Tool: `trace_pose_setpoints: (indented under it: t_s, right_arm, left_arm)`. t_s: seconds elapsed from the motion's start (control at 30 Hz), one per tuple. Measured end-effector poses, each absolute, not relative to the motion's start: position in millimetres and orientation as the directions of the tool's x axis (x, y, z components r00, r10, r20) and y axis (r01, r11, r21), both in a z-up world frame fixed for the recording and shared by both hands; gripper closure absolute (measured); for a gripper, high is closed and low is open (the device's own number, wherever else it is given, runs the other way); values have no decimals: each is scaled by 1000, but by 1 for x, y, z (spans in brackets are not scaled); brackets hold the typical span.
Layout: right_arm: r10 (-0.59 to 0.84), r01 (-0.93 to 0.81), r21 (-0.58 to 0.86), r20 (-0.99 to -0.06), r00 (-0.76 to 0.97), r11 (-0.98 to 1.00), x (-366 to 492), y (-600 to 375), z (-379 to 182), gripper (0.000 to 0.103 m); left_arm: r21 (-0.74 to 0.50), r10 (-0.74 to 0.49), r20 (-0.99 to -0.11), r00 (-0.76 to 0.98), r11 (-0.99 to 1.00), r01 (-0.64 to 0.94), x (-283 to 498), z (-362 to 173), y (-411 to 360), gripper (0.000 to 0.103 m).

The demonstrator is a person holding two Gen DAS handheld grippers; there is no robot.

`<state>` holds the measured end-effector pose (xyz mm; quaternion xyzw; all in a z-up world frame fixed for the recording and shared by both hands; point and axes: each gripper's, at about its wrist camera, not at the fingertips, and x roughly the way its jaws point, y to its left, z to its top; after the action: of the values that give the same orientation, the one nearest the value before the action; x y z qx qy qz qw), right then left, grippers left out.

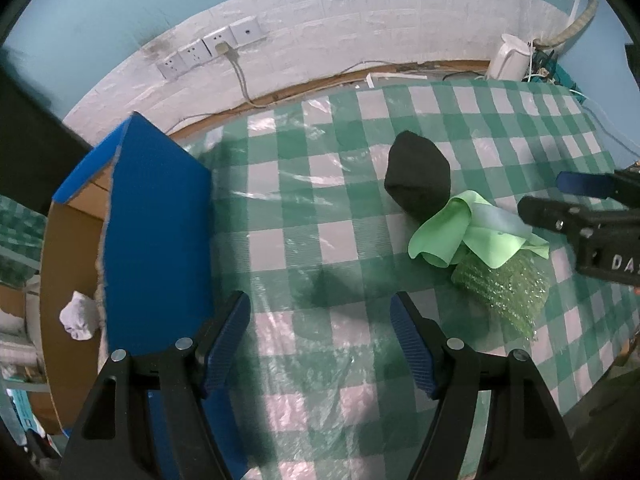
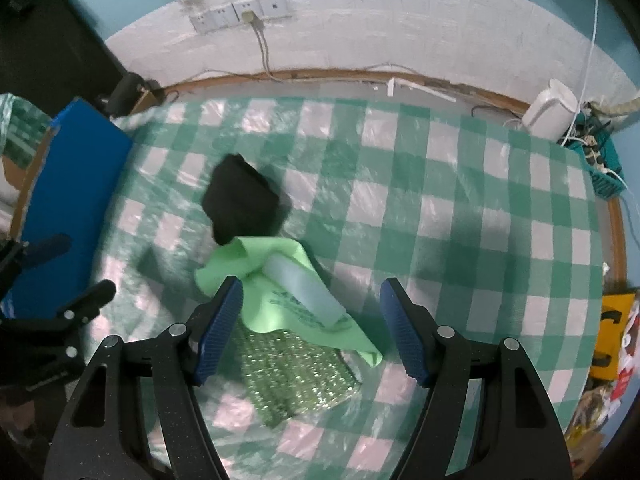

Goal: Organize soft objects

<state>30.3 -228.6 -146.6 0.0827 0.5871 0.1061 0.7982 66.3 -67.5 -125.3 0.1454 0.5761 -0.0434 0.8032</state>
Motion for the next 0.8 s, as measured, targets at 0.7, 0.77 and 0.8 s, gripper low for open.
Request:
trace_pose_setpoints:
  t_s: [0.7,0.77,0.8]
  right_arm:
    - [217,-209,175,-955,202,962,39,-196,-192,62]
    - [209,-213,166,-958,198,963,39,-193,-194,68]
    - [209,-212,166,-958,198,963,39,-192,-193,72]
  left_arm:
    - [180,116,-963,244,950,256,81,-162,-80,29]
    - [179,117,-964,241,949,259,83,-163,-80,29]
    - [179,114,-963,246,949,261,82,-163,-80,29]
